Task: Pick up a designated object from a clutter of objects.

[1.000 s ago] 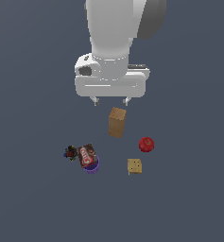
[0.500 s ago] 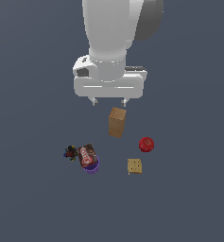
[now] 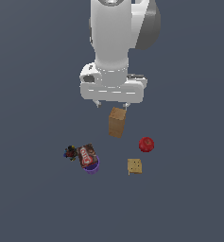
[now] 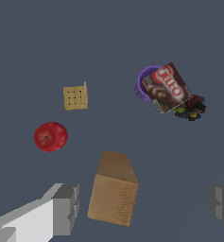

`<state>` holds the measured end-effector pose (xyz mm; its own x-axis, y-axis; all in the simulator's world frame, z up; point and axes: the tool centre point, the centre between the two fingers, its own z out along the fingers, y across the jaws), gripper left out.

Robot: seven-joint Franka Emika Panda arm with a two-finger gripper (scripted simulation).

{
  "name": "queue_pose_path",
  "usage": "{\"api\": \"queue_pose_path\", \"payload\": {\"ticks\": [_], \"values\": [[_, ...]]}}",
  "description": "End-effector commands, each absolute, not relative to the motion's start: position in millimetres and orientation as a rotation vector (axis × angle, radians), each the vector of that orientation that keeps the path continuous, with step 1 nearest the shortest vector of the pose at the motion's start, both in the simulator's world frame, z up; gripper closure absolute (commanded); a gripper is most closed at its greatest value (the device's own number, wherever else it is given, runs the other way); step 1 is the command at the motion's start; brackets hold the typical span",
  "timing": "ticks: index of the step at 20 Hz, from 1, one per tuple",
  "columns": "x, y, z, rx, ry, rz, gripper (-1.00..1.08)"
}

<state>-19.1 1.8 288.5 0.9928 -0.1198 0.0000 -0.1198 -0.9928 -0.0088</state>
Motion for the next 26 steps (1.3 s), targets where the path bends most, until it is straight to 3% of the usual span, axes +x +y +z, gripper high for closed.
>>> {"api": "queue_pose_path", "payload": {"ticks": [1, 13, 26], "values": [[-27, 6, 276, -3.125, 0.233, 0.000, -0.92], [-78, 26, 210, -3.102, 0.484, 0.000, -0.92], [-94, 30, 193, -3.093, 0.550, 0.001, -0.92]]}}
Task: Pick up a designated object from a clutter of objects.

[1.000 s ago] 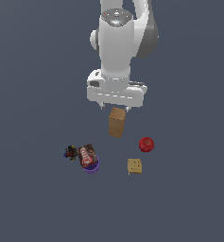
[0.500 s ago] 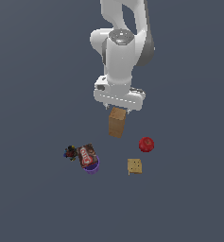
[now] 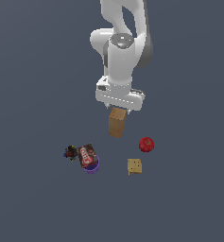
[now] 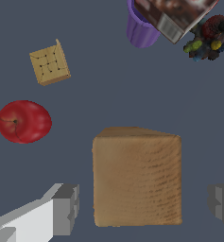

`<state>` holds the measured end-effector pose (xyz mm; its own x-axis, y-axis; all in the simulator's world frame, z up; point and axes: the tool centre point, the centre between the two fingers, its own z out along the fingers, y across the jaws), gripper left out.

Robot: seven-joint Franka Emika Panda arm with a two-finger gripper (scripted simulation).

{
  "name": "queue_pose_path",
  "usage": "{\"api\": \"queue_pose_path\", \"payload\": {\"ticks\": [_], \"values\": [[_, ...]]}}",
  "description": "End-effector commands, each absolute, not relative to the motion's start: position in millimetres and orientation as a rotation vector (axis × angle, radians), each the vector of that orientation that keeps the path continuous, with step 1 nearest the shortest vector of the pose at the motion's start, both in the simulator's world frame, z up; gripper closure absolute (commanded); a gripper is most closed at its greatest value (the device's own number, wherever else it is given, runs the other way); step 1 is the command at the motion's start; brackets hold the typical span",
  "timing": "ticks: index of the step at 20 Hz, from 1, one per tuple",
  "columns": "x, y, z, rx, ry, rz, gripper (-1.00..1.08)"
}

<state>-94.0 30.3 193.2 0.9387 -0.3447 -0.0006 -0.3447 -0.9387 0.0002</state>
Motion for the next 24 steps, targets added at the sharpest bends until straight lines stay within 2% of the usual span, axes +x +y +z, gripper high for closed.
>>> {"api": "queue_pose_path", "payload": {"ticks": [1, 18, 19, 24], "values": [[-94, 30, 191, 3.093, -0.550, -0.001, -0.92], [-96, 30, 143, 3.092, -0.555, 0.000, -0.92], [-96, 30, 143, 3.092, -0.555, 0.000, 1.08], [-96, 30, 143, 3.092, -0.555, 0.000, 1.08]]}}
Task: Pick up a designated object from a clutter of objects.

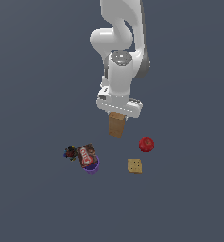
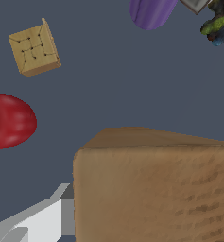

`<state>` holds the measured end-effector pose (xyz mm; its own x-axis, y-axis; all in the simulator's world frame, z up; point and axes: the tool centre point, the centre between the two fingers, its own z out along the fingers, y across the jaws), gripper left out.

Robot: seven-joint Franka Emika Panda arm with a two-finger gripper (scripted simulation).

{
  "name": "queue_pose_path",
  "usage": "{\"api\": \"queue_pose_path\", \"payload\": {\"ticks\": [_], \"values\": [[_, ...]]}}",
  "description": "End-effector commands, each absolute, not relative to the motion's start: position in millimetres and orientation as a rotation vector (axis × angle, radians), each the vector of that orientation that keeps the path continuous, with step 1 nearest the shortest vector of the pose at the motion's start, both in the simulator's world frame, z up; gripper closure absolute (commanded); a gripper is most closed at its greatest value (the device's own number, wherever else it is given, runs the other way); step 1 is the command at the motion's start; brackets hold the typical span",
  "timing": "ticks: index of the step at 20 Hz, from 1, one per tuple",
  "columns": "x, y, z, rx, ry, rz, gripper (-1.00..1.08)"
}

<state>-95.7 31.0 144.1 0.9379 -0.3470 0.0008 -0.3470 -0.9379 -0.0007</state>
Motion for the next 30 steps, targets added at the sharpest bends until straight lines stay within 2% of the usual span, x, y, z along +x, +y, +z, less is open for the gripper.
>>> {"api": "queue_pose_path", "payload": {"ticks": [1, 15, 30], "values": [[-96, 30, 143, -3.092, 0.555, 0.000, 1.08], [-82, 25, 163, -3.092, 0.554, -0.001, 1.08], [-15, -6, 256, -3.092, 0.554, -0.001, 1.08]]}}
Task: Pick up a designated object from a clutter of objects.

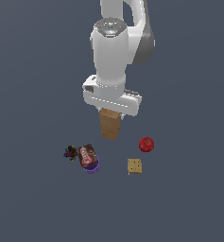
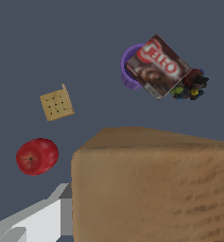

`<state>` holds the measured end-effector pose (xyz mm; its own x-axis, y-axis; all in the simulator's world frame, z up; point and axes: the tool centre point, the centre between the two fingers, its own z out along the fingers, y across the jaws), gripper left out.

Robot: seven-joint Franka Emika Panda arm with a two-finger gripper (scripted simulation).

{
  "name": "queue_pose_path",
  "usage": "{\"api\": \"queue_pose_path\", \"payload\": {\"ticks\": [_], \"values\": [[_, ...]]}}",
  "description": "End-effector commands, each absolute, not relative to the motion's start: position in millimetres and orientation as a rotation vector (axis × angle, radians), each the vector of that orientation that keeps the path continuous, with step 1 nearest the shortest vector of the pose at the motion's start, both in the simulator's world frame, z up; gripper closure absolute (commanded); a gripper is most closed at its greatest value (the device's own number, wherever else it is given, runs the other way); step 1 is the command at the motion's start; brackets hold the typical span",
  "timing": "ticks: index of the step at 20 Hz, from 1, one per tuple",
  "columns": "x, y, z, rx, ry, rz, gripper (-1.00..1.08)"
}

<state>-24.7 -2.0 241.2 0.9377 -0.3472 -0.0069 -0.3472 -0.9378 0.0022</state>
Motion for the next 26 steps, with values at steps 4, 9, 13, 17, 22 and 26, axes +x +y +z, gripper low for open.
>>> {"api": "queue_pose_path", "payload": {"ticks": [4, 9, 13, 17, 22, 26], "values": [[5, -14, 282, 3.093, -0.554, 0.001, 1.08], [28, -24, 313, 3.093, -0.554, 0.001, 1.08], [45, -31, 334, 3.093, -0.554, 0.001, 1.08], [61, -38, 355, 3.092, -0.554, 0.000, 1.08], [80, -45, 378, 3.092, -0.554, 0.000, 1.08], [93, -51, 394, 3.092, -0.554, 0.000, 1.08]]}}
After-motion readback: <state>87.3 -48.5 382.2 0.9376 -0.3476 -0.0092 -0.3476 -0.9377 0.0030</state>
